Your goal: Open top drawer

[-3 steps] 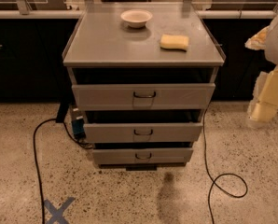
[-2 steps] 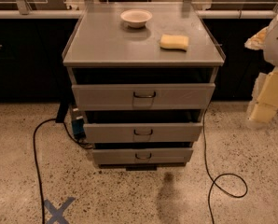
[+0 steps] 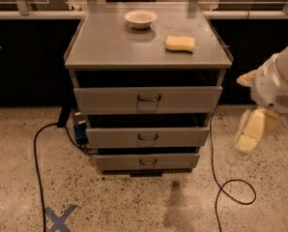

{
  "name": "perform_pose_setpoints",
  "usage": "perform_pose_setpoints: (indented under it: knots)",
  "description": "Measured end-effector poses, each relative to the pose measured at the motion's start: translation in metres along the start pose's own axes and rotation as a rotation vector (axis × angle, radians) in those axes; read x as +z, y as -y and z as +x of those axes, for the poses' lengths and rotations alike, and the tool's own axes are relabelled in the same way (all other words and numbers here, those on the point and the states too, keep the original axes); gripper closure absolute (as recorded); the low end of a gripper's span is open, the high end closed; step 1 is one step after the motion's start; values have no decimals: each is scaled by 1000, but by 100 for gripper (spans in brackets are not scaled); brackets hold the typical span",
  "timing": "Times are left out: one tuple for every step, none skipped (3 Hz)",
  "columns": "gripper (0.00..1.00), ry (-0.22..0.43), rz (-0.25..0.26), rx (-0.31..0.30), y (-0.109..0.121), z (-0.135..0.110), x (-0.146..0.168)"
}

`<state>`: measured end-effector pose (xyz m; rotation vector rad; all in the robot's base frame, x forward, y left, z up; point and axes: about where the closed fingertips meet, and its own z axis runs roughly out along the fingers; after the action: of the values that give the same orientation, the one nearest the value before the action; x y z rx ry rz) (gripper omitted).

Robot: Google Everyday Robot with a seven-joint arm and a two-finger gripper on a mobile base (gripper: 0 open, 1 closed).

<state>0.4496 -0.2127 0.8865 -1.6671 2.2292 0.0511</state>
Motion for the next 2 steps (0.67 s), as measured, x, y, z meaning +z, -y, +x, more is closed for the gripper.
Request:
perform_pose_setpoints:
  knots:
    - [0,64,4,41,2,9,59]
    - [0,90,39,34,10,-2,117]
